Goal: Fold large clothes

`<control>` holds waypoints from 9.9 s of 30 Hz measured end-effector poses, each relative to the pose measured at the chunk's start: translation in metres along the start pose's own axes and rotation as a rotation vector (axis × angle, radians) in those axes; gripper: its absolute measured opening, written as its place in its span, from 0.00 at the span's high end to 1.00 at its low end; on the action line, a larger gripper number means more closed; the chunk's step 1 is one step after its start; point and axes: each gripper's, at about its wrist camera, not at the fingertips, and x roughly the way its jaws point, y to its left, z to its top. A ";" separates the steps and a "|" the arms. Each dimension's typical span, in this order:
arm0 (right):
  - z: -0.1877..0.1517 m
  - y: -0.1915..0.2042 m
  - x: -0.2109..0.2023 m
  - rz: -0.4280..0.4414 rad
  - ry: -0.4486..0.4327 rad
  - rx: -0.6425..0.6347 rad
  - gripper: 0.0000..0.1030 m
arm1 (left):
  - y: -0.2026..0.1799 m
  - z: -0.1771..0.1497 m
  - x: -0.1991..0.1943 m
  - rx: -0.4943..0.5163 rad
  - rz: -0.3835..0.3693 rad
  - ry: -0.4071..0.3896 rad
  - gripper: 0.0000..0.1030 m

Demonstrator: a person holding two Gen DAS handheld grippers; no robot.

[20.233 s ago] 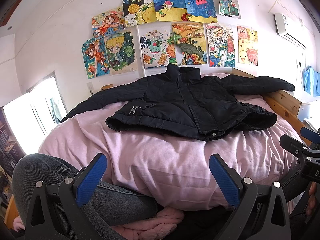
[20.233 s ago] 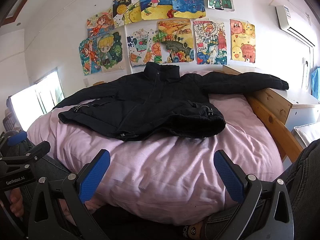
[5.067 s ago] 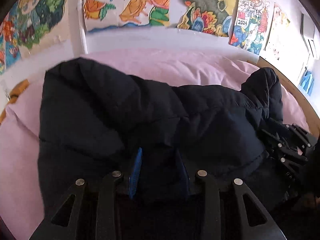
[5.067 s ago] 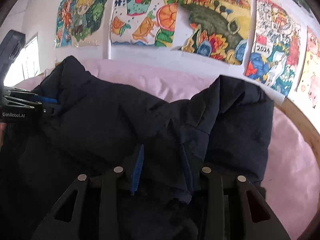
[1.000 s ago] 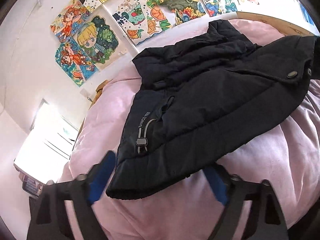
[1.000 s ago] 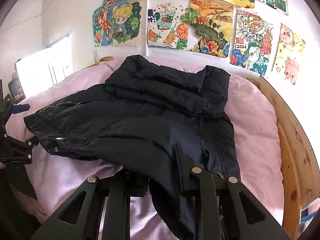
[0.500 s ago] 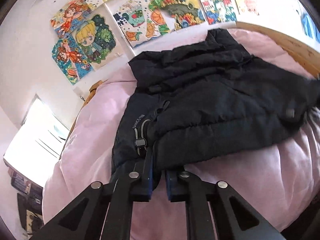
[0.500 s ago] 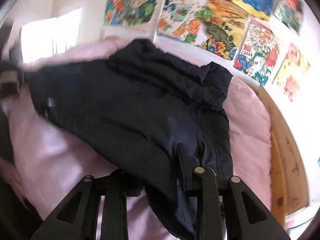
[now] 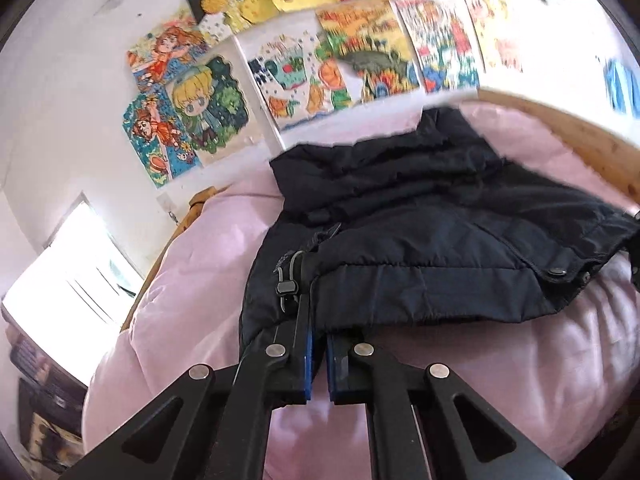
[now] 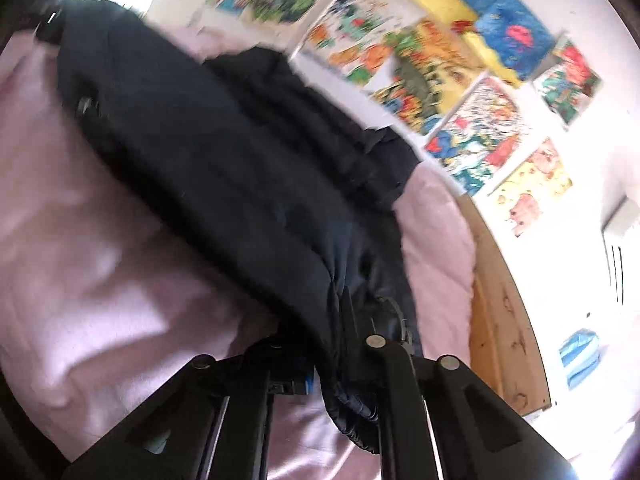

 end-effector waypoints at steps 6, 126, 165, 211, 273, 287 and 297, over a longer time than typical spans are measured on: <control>-0.005 -0.041 -0.050 0.020 -0.066 0.190 0.94 | 0.012 -0.013 -0.045 -0.072 -0.056 -0.018 0.95; 0.142 -0.129 0.255 0.555 -0.096 0.083 0.14 | -0.035 0.136 0.250 0.012 -0.539 -0.005 0.09; 0.103 -0.137 0.344 0.388 -0.059 0.483 0.01 | -0.051 0.124 0.314 -0.088 -0.385 0.031 0.00; 0.025 -0.136 0.169 0.434 0.175 0.363 0.02 | 0.099 0.040 0.203 -0.364 -0.258 0.348 0.00; 0.017 -0.186 0.389 0.989 0.165 0.896 0.37 | 0.054 0.069 0.334 -0.430 -0.613 0.617 0.55; 0.077 -0.202 0.284 0.759 0.182 0.858 0.79 | 0.042 0.108 0.208 -0.477 -0.426 0.538 0.83; 0.075 -0.232 0.142 0.709 0.163 0.735 0.79 | 0.064 0.097 0.083 -0.383 -0.478 0.503 0.83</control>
